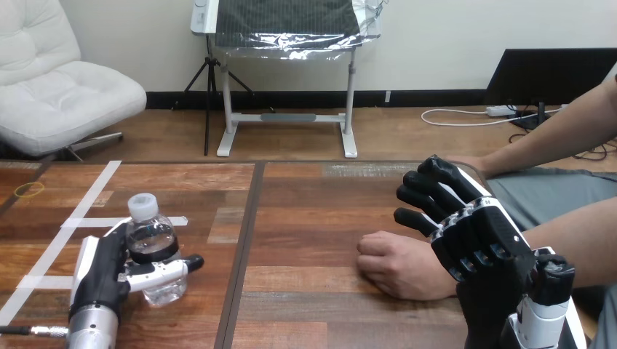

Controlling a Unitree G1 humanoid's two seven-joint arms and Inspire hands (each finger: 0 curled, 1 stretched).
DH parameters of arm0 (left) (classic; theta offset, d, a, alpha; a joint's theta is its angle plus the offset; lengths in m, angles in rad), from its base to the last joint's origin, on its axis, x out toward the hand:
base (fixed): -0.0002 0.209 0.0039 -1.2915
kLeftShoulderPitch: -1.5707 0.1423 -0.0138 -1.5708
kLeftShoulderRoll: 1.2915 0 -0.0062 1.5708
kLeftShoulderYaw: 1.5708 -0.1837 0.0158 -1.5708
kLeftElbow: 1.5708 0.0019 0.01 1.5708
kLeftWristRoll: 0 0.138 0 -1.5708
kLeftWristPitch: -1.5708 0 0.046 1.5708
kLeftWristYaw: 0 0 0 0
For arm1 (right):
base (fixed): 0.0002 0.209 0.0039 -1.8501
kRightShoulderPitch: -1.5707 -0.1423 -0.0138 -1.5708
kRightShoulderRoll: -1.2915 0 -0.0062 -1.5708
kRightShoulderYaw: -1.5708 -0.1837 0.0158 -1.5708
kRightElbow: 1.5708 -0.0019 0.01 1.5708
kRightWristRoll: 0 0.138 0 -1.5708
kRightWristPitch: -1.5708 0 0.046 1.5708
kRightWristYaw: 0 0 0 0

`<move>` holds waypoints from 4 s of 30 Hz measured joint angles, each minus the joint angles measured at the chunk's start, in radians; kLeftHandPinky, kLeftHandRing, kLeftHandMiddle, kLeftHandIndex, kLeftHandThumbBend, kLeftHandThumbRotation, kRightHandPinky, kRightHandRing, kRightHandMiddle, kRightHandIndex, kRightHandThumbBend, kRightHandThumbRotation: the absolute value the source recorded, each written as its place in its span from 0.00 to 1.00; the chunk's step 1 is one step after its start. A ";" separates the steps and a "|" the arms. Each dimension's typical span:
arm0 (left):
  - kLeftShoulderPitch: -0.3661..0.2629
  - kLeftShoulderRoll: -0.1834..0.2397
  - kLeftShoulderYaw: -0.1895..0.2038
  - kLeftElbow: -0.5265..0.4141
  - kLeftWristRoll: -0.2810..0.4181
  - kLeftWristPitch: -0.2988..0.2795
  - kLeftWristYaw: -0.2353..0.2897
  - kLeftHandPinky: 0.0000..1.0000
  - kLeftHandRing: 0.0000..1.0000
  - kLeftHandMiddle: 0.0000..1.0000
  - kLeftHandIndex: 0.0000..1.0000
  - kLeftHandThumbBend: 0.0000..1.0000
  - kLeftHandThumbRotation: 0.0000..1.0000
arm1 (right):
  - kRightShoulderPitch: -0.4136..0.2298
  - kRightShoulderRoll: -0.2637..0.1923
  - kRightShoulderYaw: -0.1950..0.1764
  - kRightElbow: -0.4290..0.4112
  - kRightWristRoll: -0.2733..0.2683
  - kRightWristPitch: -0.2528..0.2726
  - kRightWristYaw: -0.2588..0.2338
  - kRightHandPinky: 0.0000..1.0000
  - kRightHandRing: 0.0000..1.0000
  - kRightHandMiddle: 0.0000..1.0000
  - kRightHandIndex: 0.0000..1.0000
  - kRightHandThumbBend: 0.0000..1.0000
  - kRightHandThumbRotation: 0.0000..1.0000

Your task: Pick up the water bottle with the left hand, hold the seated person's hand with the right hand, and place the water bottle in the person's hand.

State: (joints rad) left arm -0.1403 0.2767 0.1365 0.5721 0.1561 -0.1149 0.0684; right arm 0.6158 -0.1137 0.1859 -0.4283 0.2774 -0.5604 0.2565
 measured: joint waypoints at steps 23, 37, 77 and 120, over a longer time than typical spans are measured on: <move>-0.005 -0.019 -0.002 -0.010 0.011 0.013 0.102 0.28 0.36 0.42 0.44 0.67 0.00 | -0.004 0.000 0.000 0.000 0.000 0.001 -0.001 0.78 0.84 0.83 0.84 0.74 1.00; 0.006 -0.027 0.000 -0.037 -0.005 -0.004 0.106 0.28 0.36 0.41 0.43 0.67 0.00 | -0.006 0.000 -0.001 0.000 0.000 0.002 -0.001 0.79 0.84 0.83 0.84 0.75 1.00; 0.205 -0.138 -0.003 -0.447 -0.049 -0.205 0.093 0.25 0.31 0.37 0.39 0.61 0.00 | -0.222 -0.105 -0.162 0.064 -0.111 0.079 0.016 0.68 0.78 0.79 0.80 0.75 0.94; 0.301 -0.201 -0.044 -0.769 -0.095 -0.218 0.003 0.21 0.26 0.32 0.37 0.58 0.00 | -0.624 -0.499 -0.349 0.396 -0.335 0.129 0.157 0.63 0.79 0.84 0.83 0.89 0.59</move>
State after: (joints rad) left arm 0.1608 0.0754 0.0929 -0.1966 0.0613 -0.3327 0.0715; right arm -0.0085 -0.6132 -0.1629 -0.0328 -0.0580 -0.4317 0.4138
